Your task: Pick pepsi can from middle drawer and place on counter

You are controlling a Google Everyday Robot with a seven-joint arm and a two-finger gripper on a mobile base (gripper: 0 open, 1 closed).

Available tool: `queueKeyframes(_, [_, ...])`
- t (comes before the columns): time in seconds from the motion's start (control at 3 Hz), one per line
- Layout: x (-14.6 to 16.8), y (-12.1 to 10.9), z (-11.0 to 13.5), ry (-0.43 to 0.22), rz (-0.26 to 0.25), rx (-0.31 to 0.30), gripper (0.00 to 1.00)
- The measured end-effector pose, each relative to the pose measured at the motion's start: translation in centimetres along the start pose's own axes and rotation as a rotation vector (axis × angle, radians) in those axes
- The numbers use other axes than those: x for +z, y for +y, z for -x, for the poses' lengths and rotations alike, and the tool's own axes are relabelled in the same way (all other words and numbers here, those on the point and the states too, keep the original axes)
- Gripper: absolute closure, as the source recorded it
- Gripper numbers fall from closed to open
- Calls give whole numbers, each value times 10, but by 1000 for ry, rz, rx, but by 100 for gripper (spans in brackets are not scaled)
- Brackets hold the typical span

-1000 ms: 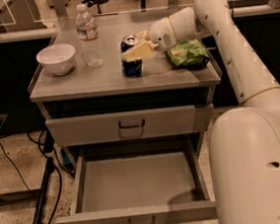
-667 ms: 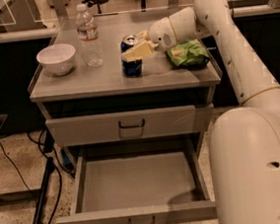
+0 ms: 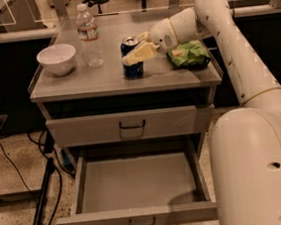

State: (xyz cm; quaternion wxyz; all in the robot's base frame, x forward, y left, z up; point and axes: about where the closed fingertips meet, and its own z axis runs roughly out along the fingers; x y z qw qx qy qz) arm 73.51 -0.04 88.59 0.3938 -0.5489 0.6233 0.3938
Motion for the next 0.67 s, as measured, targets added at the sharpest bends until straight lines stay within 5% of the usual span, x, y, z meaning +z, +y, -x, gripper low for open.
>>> queueKeyframes(0.33, [0,0,0,0,0,0,0])
queueKeyframes(0.67, [0,0,0,0,0,0,0])
